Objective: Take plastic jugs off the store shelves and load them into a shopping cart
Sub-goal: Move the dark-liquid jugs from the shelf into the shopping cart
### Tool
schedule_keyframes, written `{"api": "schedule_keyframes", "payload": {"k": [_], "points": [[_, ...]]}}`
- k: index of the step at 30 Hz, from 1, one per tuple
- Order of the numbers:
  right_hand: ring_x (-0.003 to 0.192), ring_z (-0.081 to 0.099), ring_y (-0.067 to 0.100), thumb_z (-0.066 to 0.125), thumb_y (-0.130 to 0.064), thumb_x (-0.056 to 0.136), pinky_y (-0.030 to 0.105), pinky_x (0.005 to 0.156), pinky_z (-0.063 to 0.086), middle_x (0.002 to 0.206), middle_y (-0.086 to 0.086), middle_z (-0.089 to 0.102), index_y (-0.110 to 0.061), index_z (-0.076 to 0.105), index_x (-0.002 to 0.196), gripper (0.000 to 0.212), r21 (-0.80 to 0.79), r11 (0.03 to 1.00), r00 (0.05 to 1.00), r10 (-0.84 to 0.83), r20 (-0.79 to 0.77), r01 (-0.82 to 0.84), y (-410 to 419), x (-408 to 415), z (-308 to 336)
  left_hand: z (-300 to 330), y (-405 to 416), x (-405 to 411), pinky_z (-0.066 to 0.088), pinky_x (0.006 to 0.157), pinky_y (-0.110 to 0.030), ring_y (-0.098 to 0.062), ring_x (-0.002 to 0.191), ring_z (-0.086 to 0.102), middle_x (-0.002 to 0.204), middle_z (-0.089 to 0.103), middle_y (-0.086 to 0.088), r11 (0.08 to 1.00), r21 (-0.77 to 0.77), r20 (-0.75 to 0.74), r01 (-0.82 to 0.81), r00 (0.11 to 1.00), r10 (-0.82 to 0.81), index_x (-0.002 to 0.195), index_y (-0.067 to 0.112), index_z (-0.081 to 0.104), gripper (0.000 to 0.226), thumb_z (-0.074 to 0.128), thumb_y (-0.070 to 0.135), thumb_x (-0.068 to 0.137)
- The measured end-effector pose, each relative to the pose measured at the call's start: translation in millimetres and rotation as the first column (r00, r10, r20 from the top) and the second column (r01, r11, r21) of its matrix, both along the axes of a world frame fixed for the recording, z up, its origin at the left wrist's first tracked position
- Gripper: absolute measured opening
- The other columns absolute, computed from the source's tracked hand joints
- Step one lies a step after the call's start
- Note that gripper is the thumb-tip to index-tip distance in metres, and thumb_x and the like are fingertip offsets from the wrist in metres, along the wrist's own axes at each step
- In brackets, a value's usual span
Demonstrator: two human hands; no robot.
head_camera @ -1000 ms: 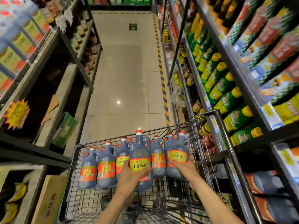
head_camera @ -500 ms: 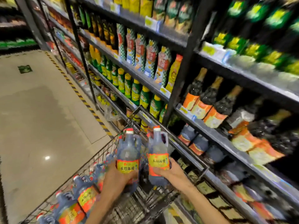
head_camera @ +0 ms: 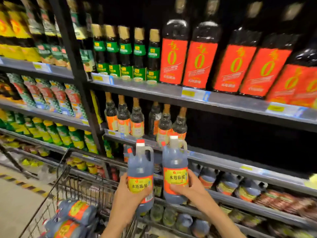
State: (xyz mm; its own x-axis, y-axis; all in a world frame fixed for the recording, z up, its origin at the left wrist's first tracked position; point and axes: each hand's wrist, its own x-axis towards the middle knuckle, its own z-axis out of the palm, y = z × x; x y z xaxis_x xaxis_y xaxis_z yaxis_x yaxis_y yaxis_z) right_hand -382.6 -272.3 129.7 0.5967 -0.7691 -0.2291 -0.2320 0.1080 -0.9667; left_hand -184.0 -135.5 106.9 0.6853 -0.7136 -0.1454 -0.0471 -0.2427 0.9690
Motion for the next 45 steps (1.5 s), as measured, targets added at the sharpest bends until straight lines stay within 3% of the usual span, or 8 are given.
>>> {"api": "schedule_keyframes", "payload": {"k": [4, 14, 24, 29, 33, 37, 41, 45], "points": [[0.106, 0.073, 0.010, 0.090, -0.028, 0.077, 0.028, 0.089, 0.059, 0.117, -0.008, 0.076, -0.027, 0.051, 0.135, 0.070, 0.002, 0.997, 0.997, -0.075, 0.032, 0.075, -24.4, -88.3, 10.2, 15.2, -47.7, -74.2, 0.054, 0.080, -0.029, -0.006, 0.094, 0.071, 0.111, 0.072, 0.011, 0.993, -0.044, 0.009, 0.110, 0.994, -0.109, 0.125, 0.031, 0.055, 0.074, 0.096, 0.027, 0.065], [0.101, 0.074, 0.009, 0.090, -0.023, 0.077, 0.022, 0.079, 0.058, 0.112, -0.005, 0.077, -0.027, 0.053, 0.132, 0.066, 0.006, 0.964, 0.963, -0.266, 0.040, 0.266, -80.2, -297.5, 24.3, 36.7, -153.1, -269.9, 0.056, 0.081, -0.034, -0.010, 0.096, 0.069, 0.111, 0.071, 0.011, 0.946, -0.048, 0.020, 0.319, 0.948, -0.319, 0.128, 0.034, 0.050, 0.079, 0.096, 0.032, 0.064], [0.105, 0.074, 0.012, 0.095, -0.061, 0.046, 0.024, 0.084, 0.056, 0.114, -0.007, 0.078, -0.025, 0.058, 0.132, 0.100, 0.085, 0.889, 0.890, -0.454, 0.036, 0.450, -122.9, -427.9, 27.4, 54.3, -271.7, -384.0, 0.056, 0.073, -0.031, -0.012, 0.088, 0.072, 0.101, 0.075, 0.003, 0.860, -0.010, -0.004, 0.511, 0.860, -0.511, 0.111, 0.026, 0.061, 0.052, 0.093, 0.023, 0.070], [0.106, 0.074, 0.013, 0.081, -0.040, 0.079, 0.030, 0.094, 0.056, 0.114, -0.006, 0.078, -0.023, 0.060, 0.130, 0.057, 0.121, 0.829, 0.832, -0.553, 0.033, 0.546, -145.9, -463.9, 37.5, 54.3, -343.2, -418.0, 0.060, 0.079, -0.039, -0.015, 0.091, 0.072, 0.102, 0.072, 0.004, 0.814, -0.014, 0.031, 0.581, 0.814, -0.580, 0.109, 0.026, 0.060, 0.051, 0.092, 0.035, 0.071], [0.110, 0.073, 0.019, 0.088, -0.049, 0.075, 0.040, 0.102, 0.054, 0.118, -0.001, 0.077, -0.021, 0.060, 0.132, 0.069, 0.136, 0.786, 0.790, -0.612, 0.031, 0.603, -173.4, -484.8, 42.0, 61.1, -395.3, -445.2, 0.060, 0.083, -0.045, -0.018, 0.084, 0.074, 0.091, 0.076, -0.001, 0.794, 0.014, 0.053, 0.607, 0.793, -0.607, 0.092, 0.024, 0.067, 0.038, 0.094, 0.037, 0.069], [0.109, 0.073, 0.019, 0.082, -0.049, 0.080, 0.040, 0.101, 0.055, 0.117, -0.002, 0.077, -0.022, 0.062, 0.130, 0.061, 0.107, 0.759, 0.761, -0.648, 0.034, 0.642, -198.7, -499.8, 41.1, 51.0, -440.2, -466.1, 0.055, 0.093, -0.045, -0.024, 0.102, 0.069, 0.112, 0.071, -0.003, 0.789, -0.025, 0.114, 0.614, 0.786, -0.608, 0.120, 0.022, 0.056, 0.073, 0.095, 0.038, 0.060], [0.111, 0.072, 0.018, 0.078, -0.045, 0.086, 0.046, 0.107, 0.050, 0.119, -0.004, 0.076, -0.025, 0.062, 0.130, 0.050, 0.098, 0.739, 0.740, -0.672, 0.039, 0.666, -219.1, -510.2, 39.2, 42.7, -463.1, -485.8, 0.047, 0.088, -0.035, -0.036, 0.118, 0.064, 0.130, 0.065, -0.015, 0.812, 0.029, 0.208, 0.583, 0.791, -0.575, 0.118, 0.022, 0.047, 0.065, 0.092, 0.025, 0.071], [0.111, 0.071, 0.011, 0.077, -0.039, 0.089, 0.040, 0.105, 0.052, 0.119, -0.009, 0.075, -0.025, 0.062, 0.130, 0.046, 0.041, 0.739, 0.739, -0.673, 0.037, 0.672, -246.2, -522.9, 38.7, 31.2, -469.8, -497.4, 0.046, 0.094, -0.031, -0.022, 0.116, 0.062, 0.128, 0.061, 0.001, 0.815, -0.017, 0.255, 0.579, 0.791, -0.557, 0.115, 0.037, 0.037, 0.073, 0.093, 0.023, 0.071]]}}
